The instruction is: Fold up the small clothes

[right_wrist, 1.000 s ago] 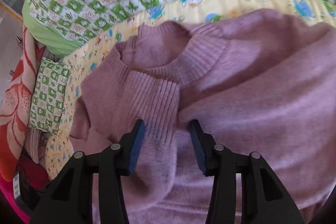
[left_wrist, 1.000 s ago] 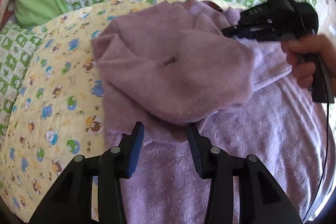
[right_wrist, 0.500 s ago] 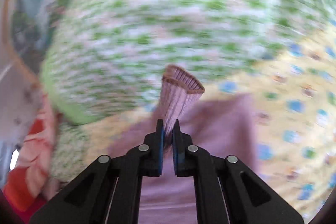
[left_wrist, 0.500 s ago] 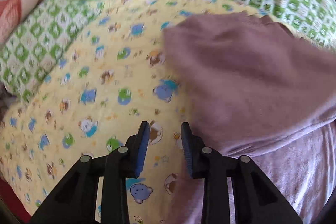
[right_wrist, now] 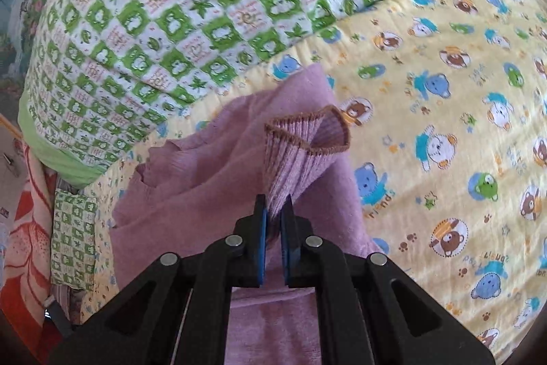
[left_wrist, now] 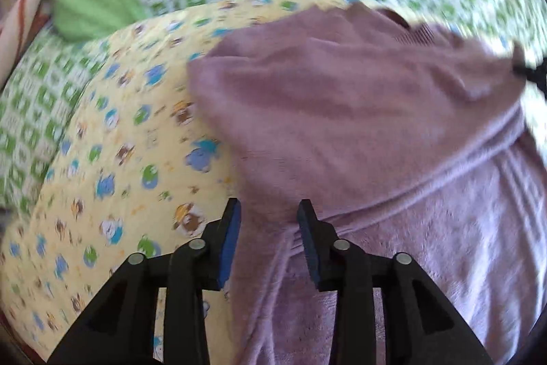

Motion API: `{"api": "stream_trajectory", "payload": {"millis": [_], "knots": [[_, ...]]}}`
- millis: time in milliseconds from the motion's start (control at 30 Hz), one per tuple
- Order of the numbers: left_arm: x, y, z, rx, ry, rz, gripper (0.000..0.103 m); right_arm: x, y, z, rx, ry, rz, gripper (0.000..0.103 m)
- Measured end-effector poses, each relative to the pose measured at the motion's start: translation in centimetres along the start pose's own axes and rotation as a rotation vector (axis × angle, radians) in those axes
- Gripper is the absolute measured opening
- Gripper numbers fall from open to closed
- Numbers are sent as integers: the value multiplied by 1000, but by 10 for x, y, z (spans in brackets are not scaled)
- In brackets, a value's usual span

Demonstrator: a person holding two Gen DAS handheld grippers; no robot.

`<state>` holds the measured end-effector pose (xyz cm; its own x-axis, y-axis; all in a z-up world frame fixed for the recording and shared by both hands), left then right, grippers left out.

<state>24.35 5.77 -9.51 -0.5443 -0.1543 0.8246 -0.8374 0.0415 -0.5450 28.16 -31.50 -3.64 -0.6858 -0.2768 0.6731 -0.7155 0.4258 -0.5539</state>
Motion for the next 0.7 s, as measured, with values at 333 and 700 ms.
{"api": "stream_trajectory", "payload": {"millis": [333, 700], "knots": [[-27, 2, -7, -42, -55, -50, 17, -6, 1, -7, 19, -22, 7, 8], [-22, 12, -72, 266, 62, -63, 7, 10, 1, -51, 105, -158, -10, 8]]}}
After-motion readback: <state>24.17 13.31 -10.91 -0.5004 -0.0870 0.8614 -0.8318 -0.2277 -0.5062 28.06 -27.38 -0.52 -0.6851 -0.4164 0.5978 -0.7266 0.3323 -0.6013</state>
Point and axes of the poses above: each gripper's, at about its wrist camera, not at the fingertips, and x roughly against the way its jaws point, z to its right, y to its underside, the point moved 3 cm from there along -x, roughly the way its jaws point, and after that the axes turned 1 degree about -x, right-handed, at the moved point
